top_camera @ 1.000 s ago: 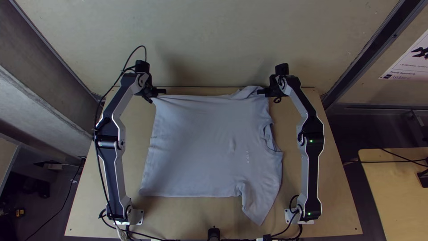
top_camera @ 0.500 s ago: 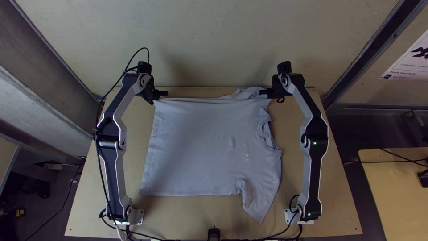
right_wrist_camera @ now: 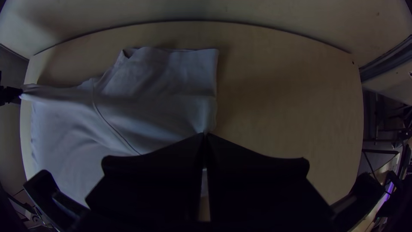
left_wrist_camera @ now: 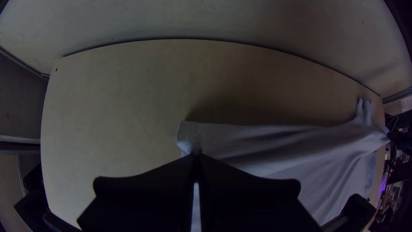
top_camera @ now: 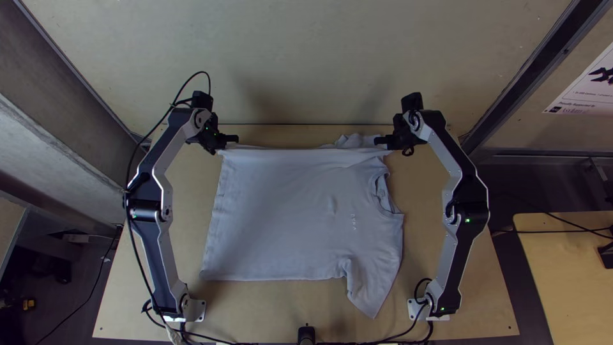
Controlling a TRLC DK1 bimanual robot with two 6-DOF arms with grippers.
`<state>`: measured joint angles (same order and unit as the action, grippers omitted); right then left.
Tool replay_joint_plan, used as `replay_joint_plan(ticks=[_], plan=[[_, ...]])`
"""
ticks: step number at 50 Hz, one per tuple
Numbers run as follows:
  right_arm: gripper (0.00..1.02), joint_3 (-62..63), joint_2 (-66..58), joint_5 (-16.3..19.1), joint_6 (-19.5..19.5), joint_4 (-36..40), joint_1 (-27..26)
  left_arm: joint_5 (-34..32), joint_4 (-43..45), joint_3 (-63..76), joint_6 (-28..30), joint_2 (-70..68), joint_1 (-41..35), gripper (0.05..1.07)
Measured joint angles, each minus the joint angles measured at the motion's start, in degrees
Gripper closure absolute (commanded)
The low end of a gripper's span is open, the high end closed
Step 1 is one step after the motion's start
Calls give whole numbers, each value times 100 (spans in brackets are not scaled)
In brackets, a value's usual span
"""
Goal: Fold the t-shirt
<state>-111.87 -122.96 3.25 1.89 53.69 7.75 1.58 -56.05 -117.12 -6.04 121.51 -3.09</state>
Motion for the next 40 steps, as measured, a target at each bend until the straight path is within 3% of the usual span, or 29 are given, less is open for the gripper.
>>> replay_joint_plan(ticks=[40], plan=[[100,2605,1980,-219,35,-278,328,-140,883,3062,4,-2041,96,105]])
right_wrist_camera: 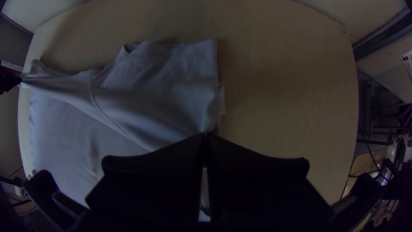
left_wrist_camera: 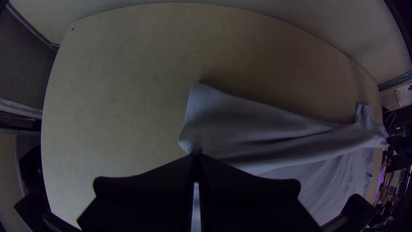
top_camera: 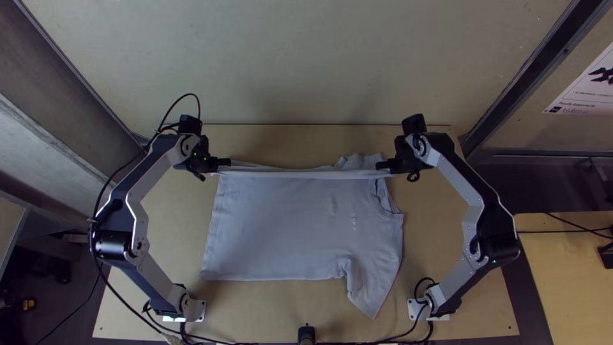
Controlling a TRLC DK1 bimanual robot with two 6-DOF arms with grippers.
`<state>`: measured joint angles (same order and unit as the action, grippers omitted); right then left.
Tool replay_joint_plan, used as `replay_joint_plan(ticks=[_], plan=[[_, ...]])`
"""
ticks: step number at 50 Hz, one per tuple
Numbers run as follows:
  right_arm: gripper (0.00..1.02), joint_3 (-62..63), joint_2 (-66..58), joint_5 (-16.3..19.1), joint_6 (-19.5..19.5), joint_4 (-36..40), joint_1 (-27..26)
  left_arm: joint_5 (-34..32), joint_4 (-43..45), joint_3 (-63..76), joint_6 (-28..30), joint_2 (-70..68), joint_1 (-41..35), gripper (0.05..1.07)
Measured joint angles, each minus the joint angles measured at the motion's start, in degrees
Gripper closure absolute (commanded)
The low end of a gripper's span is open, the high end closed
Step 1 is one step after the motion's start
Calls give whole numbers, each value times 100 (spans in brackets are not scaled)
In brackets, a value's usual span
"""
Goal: Fold the t-shirt
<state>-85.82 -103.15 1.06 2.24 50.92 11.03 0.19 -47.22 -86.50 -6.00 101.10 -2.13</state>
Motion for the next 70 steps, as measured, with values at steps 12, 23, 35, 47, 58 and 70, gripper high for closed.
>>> replay_joint_plan(ticks=[12,23,35,47,58,70], plan=[[100,820,369,-20,9,-116,87,-20,175,903,0,-597,-13,105],[100,1388,417,-22,9,-417,96,-20,656,1827,0,-975,-142,105],[83,1685,376,-42,9,-833,96,-17,1403,2461,0,-1023,-98,52],[9,1716,343,-391,9,-876,81,-160,1368,2452,-2,-890,101,15],[3,1744,957,-472,70,-807,4,-579,1047,2092,-2,-933,188,12],[3,1705,2020,-476,96,-343,22,-817,610,1596,0,-1530,284,12]])
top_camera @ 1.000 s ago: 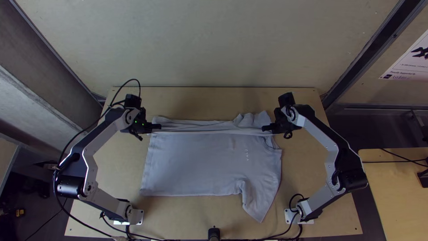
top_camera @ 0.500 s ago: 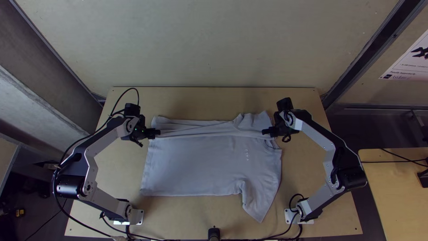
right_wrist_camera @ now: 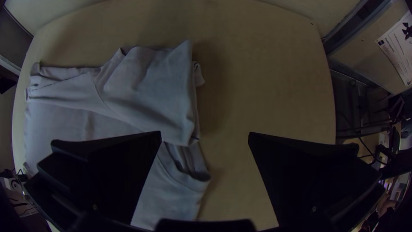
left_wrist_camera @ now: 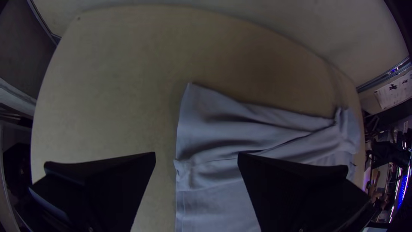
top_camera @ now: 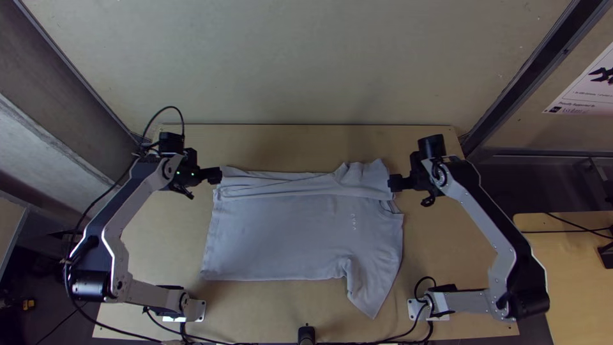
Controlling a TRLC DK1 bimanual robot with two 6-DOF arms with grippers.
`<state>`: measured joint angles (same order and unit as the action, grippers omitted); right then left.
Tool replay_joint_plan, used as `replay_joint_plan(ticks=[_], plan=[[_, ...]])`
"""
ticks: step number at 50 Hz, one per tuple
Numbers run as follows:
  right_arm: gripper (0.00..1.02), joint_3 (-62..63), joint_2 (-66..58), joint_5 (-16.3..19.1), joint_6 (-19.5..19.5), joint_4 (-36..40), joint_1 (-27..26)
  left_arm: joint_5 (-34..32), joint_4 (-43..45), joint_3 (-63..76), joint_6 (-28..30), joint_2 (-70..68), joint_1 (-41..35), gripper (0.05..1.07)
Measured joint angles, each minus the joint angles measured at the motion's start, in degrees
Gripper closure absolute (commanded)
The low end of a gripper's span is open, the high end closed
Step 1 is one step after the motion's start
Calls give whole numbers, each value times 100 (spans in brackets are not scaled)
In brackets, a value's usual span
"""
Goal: Fold the t-shirt
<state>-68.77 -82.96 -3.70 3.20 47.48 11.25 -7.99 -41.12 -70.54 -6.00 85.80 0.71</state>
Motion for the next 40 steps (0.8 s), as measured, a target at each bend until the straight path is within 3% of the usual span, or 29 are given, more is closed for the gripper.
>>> replay_joint_plan(ticks=[17,28,40], plan=[[3,-358,879,-39,520,970,31,-39,-1342,-245,374,-557,66,11],[3,-372,1300,-42,562,1464,157,-35,-2616,-4,702,-1019,103,10],[3,-369,1679,-39,584,1714,461,313,-3165,1043,1438,-1967,101,10]])
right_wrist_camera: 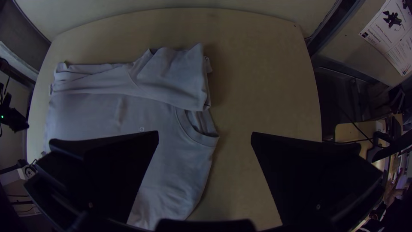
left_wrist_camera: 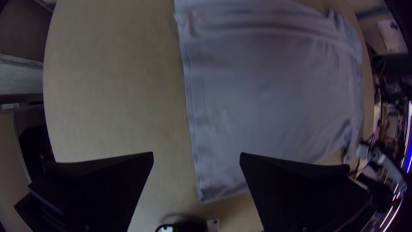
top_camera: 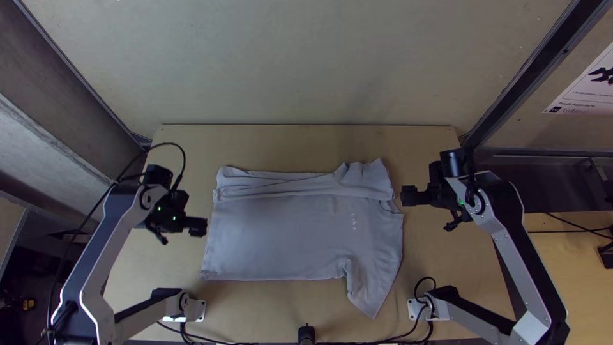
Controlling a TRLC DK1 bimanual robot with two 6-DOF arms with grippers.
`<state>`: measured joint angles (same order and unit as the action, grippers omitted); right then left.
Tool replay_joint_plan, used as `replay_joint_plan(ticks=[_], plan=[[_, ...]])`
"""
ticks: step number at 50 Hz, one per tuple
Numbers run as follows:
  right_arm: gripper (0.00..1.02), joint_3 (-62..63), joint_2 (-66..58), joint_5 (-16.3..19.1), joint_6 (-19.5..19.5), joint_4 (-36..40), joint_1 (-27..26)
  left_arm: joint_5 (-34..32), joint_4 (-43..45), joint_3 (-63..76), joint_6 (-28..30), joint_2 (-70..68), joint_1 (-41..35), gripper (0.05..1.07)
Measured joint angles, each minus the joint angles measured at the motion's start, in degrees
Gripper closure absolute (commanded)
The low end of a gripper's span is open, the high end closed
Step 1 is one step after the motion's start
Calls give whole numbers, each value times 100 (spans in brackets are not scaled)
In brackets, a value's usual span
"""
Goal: Fold the t-shirt
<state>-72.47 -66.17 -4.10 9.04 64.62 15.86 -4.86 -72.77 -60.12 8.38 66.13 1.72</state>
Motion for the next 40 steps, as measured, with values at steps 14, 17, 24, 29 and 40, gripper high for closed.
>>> replay_joint_plan(ticks=[14,17,24,29,40], plan=[[3,116,63,0,282,243,404,138,-501,772,437,-568,-201,10],[3,210,63,0,308,254,483,210,-584,874,459,-570,-374,10],[3,527,68,0,422,299,629,299,-730,1064,474,-570,-726,11],[4,782,111,7,503,328,782,461,-739,1209,472,-566,-977,11],[4,1316,203,330,750,350,1005,678,-553,1403,450,-184,-1182,11]])
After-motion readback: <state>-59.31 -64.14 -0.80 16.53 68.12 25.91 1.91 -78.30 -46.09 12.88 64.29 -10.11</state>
